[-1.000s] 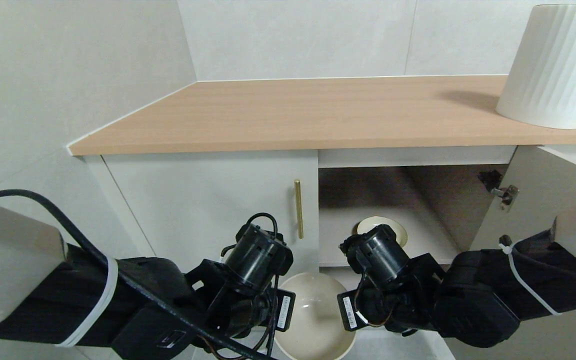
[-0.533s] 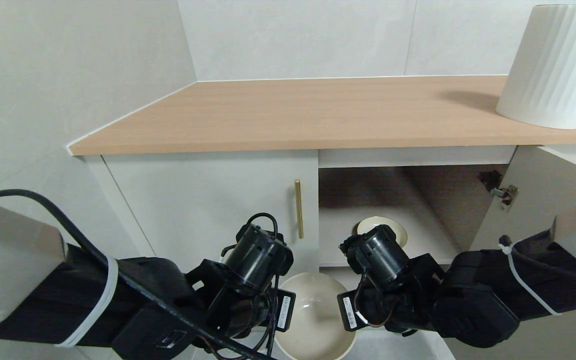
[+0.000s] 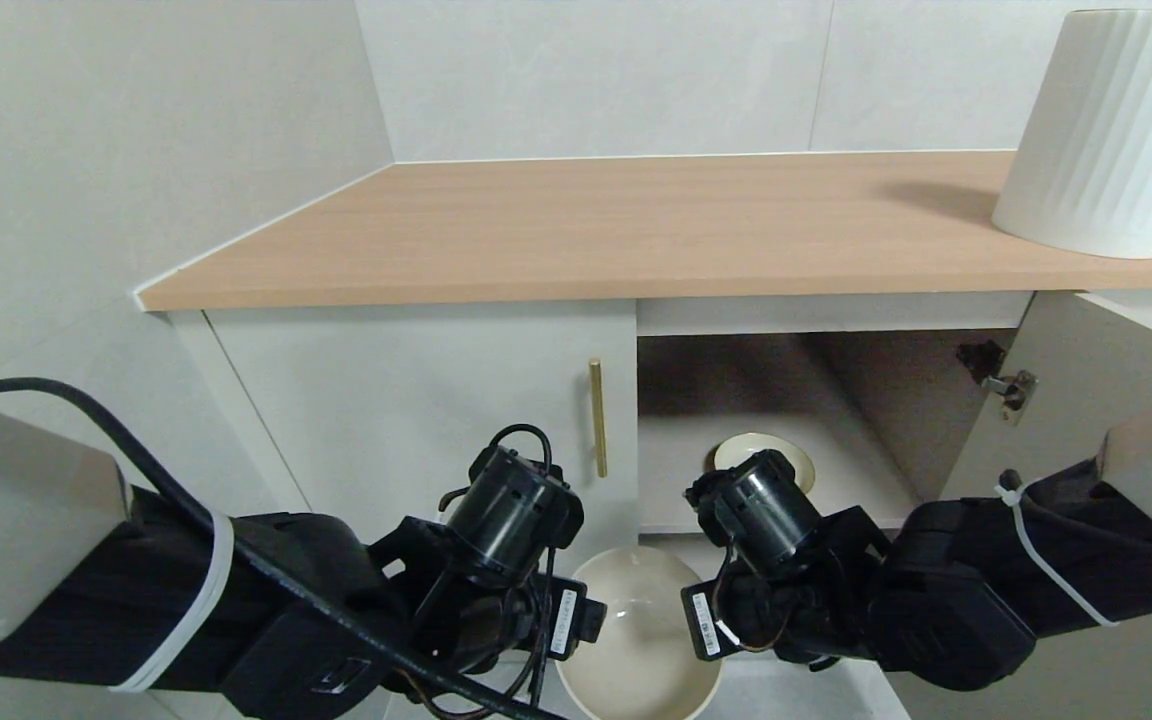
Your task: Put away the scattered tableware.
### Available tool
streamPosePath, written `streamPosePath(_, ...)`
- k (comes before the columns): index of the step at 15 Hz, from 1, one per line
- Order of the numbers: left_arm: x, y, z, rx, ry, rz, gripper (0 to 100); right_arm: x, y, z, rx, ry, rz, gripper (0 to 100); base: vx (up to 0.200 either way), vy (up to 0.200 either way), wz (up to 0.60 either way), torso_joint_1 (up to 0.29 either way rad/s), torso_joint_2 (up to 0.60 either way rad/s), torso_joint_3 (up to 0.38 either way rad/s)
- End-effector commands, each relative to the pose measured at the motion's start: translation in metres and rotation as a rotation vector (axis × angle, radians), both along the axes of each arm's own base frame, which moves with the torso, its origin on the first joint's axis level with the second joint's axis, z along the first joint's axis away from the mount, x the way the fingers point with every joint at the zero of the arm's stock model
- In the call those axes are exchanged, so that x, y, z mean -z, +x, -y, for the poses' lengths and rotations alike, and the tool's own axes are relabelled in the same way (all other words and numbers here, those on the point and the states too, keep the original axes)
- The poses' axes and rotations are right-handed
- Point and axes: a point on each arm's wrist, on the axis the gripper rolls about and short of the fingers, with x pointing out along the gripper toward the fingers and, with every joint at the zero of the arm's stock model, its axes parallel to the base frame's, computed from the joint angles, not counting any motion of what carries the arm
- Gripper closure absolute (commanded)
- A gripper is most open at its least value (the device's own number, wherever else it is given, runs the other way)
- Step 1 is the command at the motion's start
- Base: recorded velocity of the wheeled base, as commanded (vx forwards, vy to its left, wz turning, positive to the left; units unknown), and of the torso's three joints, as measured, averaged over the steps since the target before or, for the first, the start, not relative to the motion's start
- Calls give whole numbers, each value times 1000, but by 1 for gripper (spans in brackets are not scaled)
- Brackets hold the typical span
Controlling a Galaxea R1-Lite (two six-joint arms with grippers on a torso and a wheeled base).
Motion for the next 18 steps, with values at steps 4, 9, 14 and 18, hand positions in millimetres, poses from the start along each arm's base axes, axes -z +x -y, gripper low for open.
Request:
streamPosePath(4,-2,0,0,-7,1,11,0,10,8,11,39,-47,-17,100,0,0,0,0,0,0)
streamPosePath(9,-6,-1,-2,-15,-1,26,0,11,36,46,177,-96,-17,100,0,0,0,0,0,0)
streamPosePath(14,-11,-2,-3,-16,-11,39,0,4,72,81,352,-74,34,100,0,0,0,0,0,0)
streamPosePath(18,-11,-2,-3,-16,-11,39,0,0,101,103,513,68,126,100,0,0,0,0,0,0)
